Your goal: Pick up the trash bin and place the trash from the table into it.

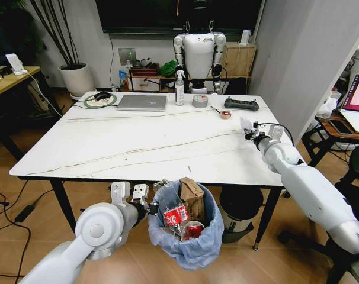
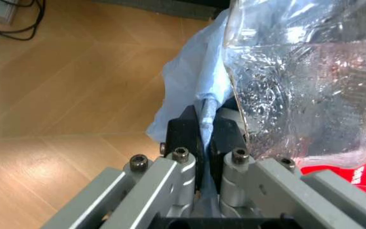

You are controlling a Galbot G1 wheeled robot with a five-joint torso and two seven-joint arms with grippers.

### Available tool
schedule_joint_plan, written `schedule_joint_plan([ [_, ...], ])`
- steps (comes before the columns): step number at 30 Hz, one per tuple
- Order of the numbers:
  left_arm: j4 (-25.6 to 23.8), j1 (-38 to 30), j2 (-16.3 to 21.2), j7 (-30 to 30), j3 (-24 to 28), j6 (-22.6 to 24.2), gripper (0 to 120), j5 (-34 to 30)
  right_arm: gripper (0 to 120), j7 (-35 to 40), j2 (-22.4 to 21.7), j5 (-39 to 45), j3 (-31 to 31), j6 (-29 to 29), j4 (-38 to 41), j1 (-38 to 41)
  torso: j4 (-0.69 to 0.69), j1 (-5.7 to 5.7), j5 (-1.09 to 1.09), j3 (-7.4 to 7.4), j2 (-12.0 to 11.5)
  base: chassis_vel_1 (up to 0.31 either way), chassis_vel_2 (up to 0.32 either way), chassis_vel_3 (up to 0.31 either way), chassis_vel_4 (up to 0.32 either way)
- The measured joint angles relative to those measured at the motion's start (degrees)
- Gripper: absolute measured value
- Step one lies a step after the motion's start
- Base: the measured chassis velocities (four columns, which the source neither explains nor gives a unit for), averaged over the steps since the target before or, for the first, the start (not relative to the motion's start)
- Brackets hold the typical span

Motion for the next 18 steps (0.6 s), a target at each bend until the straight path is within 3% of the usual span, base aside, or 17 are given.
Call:
schedule_joint_plan([
  [2, 0.1, 0.0, -0.2, 0.0, -0.1, 0.0, 0, 0.1, 0, -3.6, -2.1, -0.2, 1.6, 1.8, 5.9, -3.3, 0.0, 0.0, 0.01, 0.0, 0.0, 0.0, 0.0, 0.0, 0.0],
  [4, 0.2, 0.1, -0.2, -0.1, -0.4, 0.0, 0, 0.3, 0, -12.6, -6.0, 0.4, 4.1, 5.1, 15.7, -9.9, -0.02, 0.0, -0.01, -0.01, 0.0, 0.0, 0.0, 0.0, 0.0],
  [8, -1.1, 1.7, 0.1, -1.7, -1.8, 0.0, 0, 0.4, 0, -19.1, -8.0, 0.4, 4.5, 5.8, 23.6, -15.3, -0.02, -0.01, 0.0, -0.01, 0.0, 0.0, 0.0, 0.0, 0.0],
  [18, -1.4, 1.6, -0.1, -3.9, -3.1, -0.2, 0, -0.2, 0, -32.5, -11.3, -3.1, 7.2, 7.6, 34.8, -24.1, 0.01, 0.0, -0.01, 0.0, 0.0, 0.0, 0.0, 0.0, 0.0],
])
